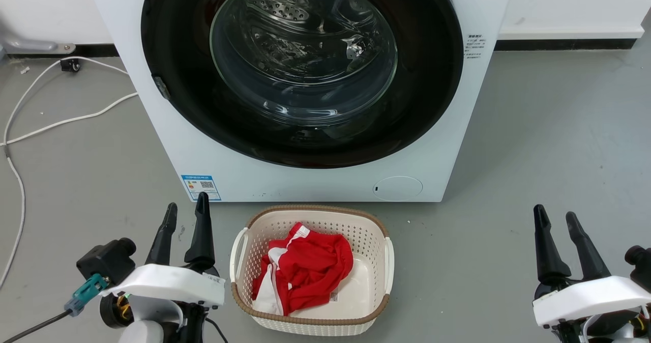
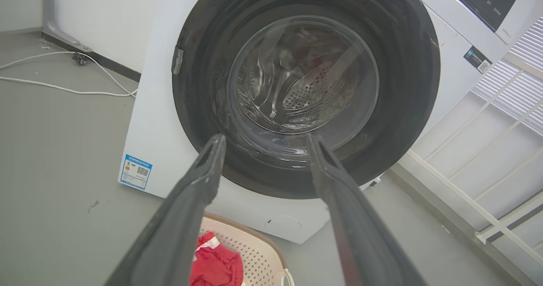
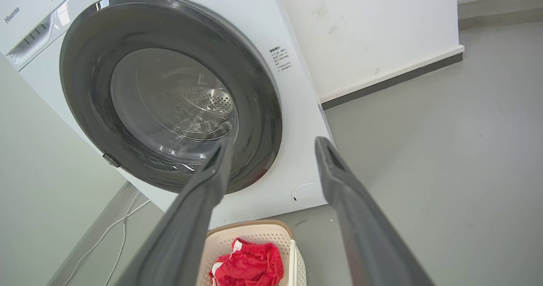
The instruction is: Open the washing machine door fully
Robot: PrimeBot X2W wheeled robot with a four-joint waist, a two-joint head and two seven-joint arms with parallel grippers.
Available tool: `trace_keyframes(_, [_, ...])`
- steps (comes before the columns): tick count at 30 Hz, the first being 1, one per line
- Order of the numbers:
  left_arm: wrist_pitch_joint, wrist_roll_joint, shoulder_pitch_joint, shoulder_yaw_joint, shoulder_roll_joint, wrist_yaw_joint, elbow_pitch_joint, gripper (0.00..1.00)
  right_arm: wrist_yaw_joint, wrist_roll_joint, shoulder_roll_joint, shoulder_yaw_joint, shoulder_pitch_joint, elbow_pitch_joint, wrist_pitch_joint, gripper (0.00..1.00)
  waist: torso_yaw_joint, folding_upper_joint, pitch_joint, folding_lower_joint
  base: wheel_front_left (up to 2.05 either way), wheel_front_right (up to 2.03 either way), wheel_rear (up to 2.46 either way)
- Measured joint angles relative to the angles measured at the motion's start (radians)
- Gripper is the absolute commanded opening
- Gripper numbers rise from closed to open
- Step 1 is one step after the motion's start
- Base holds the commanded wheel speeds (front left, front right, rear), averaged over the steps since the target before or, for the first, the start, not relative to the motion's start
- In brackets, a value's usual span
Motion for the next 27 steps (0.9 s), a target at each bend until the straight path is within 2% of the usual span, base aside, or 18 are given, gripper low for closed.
trace_keyframes(27, [-0.067, 0.292, -0.022, -0.043, 0.013, 0.023, 0.027, 1.00, 0.000, -0.288, 0.000, 0.016, 0.040, -0.081, 0.004, 1.00, -0.003, 0.0000, 0.000, 0.0000, 0.00, 0.00, 0.00])
